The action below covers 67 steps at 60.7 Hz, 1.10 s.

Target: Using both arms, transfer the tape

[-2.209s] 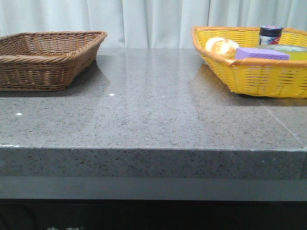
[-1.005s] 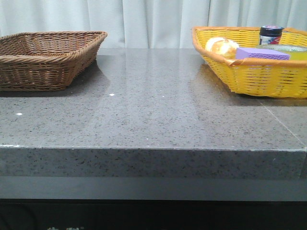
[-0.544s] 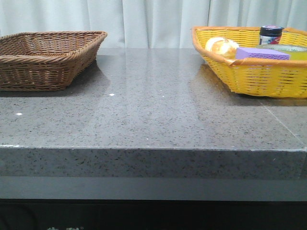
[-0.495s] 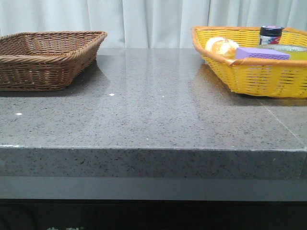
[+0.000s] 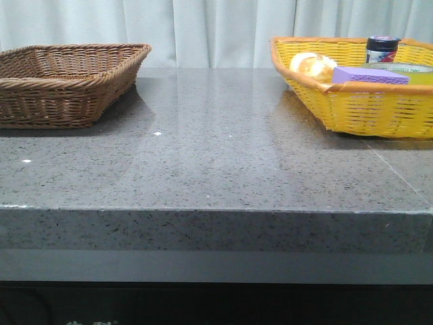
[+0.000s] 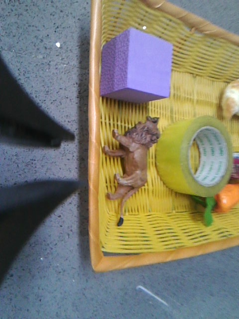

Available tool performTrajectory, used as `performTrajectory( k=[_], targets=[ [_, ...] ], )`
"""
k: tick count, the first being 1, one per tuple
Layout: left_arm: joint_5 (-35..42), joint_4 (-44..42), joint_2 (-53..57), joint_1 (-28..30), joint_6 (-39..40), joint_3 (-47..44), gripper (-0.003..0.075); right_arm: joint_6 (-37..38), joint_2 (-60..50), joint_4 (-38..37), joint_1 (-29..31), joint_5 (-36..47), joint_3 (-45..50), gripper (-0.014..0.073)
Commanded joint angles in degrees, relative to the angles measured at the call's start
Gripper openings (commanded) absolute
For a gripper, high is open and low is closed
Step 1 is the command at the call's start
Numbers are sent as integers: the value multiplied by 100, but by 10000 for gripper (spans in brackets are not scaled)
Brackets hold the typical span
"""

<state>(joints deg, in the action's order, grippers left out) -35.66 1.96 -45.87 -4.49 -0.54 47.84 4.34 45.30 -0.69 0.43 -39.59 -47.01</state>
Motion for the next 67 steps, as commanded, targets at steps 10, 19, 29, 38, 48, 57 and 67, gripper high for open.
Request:
performTrajectory(
  k=[10,19,29,38,48,57,67],
  targets=[
    [452,-23,-1,-33,-10,159,546,-29,425,-84,45,252,-215,659],
    [477,218,-1,-112,-229,159,546,84,847,-84,162,82,-631,633],
    [468,441,-1,-900,-579,185,546,89,1636,-60,426,-474,-1563,624],
    [426,441,-1,-1694,-579,185,546,89,2350,-39,566,-1004,-2418,624],
    [376,441,-1,-2526,-579,185,546,84,3262,69,712,-1628,-3499,624],
    [376,441,-1,-3010,-579,185,546,84,4060,160,757,-2210,-4424,622],
    [376,441,-1,-3165,-579,185,546,58,4897,400,757,-2791,-5335,523]
  ],
)
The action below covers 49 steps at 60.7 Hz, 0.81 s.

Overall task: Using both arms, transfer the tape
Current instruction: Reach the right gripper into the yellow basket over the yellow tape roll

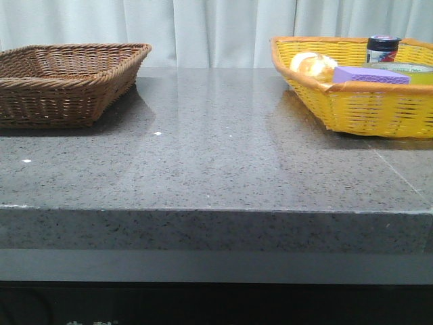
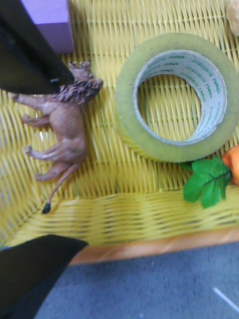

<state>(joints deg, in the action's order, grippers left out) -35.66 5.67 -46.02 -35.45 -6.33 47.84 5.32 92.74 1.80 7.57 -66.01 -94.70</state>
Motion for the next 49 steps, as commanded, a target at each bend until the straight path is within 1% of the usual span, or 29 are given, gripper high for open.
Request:
performTrajectory(
  k=[1,6,10,17,28,49],
  targets=[
    [376,70,14,-69,0,185,546,-41,220,180,43,-196,-631,511],
    [376,70,14,-69,0,185,546,-41,587,392,43,-426,-980,452],
    [376,70,14,-69,0,185,546,-41,840,487,43,-538,-1205,434],
    [376,70,14,-69,0,185,546,-41,1247,526,43,-677,-1581,435],
    [353,70,14,-69,0,185,546,9,1693,527,50,-648,-2004,435],
    [219,79,14,-69,0,185,546,41,2172,432,50,-181,-2297,435]
  ],
)
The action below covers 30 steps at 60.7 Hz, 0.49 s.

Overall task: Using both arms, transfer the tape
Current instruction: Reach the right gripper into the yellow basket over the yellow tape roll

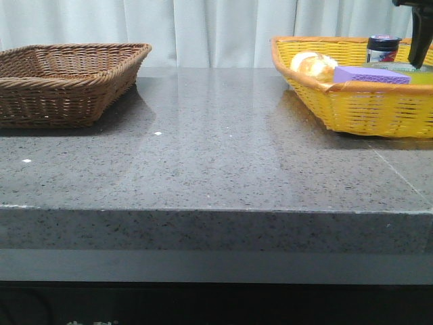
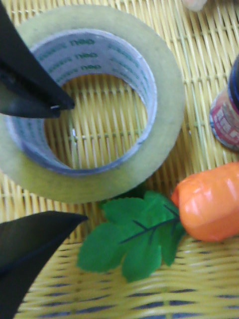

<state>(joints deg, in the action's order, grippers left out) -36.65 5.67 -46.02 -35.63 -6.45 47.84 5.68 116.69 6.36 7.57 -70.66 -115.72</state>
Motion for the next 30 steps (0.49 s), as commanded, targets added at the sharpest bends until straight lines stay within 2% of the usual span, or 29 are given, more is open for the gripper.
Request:
performTrajectory(
  k=[1,10,15,25,30],
  targets=[
    [317,79,14,-51,12,185,546,5,-202,-24,50,299,-195,435],
    [317,79,14,-51,12,185,547,5,-32,-24,50,399,-195,432],
    [317,79,14,-51,12,185,546,5,53,-24,50,377,-195,400],
    [317,79,14,-51,12,185,546,5,107,-24,50,351,-195,201],
    [317,79,14,-51,12,185,546,5,102,-24,50,350,-195,129]
  ],
)
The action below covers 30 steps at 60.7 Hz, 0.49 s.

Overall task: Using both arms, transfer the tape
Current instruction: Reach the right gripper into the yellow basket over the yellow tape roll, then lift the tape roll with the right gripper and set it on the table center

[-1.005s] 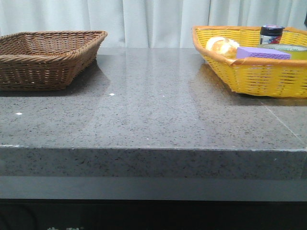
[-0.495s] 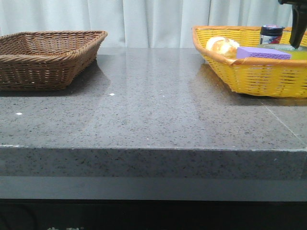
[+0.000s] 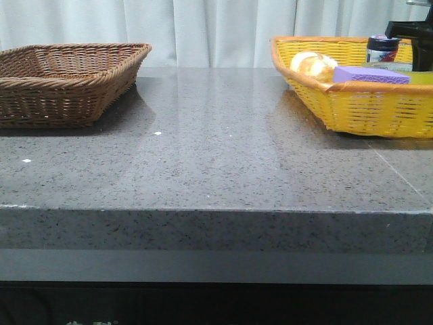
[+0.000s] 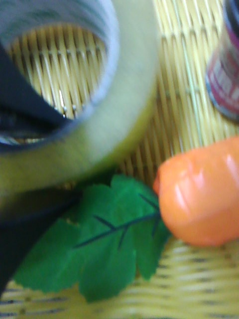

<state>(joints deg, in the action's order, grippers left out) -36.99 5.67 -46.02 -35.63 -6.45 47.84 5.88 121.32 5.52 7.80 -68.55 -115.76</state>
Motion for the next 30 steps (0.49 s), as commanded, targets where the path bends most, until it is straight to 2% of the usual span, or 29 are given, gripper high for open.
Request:
performTrajectory(
  k=[1,6,30],
  targets=[
    [352,79,14,-51,12,185,546,-15,-362,61,28,138,-191,118],
    [352,79,14,-51,12,185,546,-15,-409,61,28,104,-191,87],
    [352,79,14,-51,12,185,546,-47,-1229,90,-49,40,-191,88]
  ],
)
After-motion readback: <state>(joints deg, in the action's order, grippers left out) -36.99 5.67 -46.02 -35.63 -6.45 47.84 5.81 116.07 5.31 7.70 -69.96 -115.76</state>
